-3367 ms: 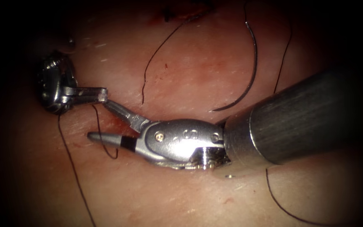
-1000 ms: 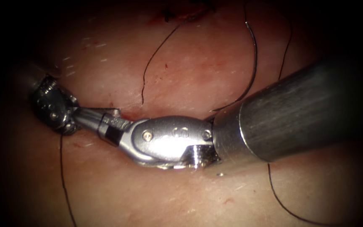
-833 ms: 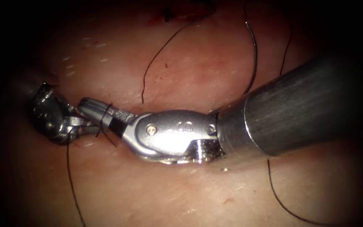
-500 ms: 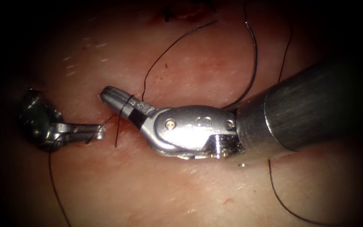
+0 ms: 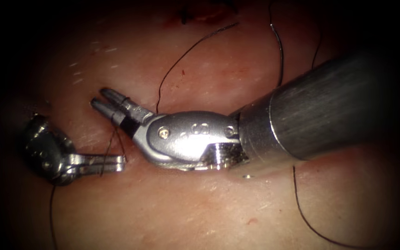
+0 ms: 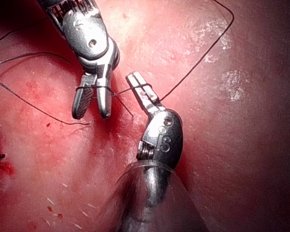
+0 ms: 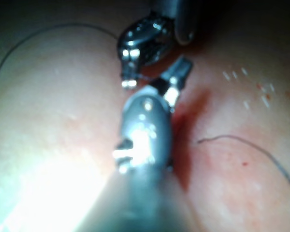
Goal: Wound Closure
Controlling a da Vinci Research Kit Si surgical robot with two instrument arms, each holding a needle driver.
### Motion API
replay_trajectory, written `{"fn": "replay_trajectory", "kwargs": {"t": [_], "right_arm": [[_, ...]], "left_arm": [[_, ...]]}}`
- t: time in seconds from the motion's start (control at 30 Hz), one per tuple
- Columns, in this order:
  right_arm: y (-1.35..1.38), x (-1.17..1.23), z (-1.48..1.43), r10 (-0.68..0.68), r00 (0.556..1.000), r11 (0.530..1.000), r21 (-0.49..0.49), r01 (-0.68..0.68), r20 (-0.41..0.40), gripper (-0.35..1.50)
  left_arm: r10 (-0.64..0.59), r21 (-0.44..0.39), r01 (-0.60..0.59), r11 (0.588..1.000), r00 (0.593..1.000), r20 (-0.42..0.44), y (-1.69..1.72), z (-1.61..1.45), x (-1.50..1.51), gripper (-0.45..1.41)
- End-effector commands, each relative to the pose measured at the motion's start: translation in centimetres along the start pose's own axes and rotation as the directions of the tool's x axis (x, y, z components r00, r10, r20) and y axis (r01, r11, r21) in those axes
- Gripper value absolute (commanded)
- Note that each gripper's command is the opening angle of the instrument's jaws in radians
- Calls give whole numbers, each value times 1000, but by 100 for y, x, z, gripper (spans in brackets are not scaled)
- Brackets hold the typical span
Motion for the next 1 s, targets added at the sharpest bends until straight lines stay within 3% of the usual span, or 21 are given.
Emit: {"fn": "replay_trajectory", "kwargs": {"t": [0.03,0.13,0.3,0.43,0.53,0.63,0.7,0.9,1.0], "right_arm": [[-15,-6,5,5,1000,1000,-13,-5,1,110],[-15,-10,5,0,1000,999,-45,1,20,113],[-10,-21,-1,-15,990,1000,9,14,141,111],[-4,-30,-3,-18,985,1000,13,16,174,113],[-2,-35,-3,-28,981,1000,15,26,194,113],[0,-38,-3,-43,978,999,18,40,205,111],[1,-38,-3,-49,978,999,20,46,205,111],[3,-36,-7,-54,977,998,27,50,205,110],[2,-36,-8,-54,977,998,27,50,205,110]], "left_arm": [[-9,1,9,1000,1000,-5,15,10,0,-45],[-11,-1,11,1000,1000,-7,15,7,9,-45],[-19,1,19,1000,1000,-4,16,3,19,-45],[-20,16,19,1000,1000,19,22,4,22,-45],[-73,34,72,997,997,40,27,5,24,12],[-131,63,127,990,989,64,32,5,26,49],[-154,78,147,986,984,88,36,4,28,57],[-183,93,165,982,957,224,47,-7,33,56],[-185,123,158,980,951,248,48,-15,35,49]]}}
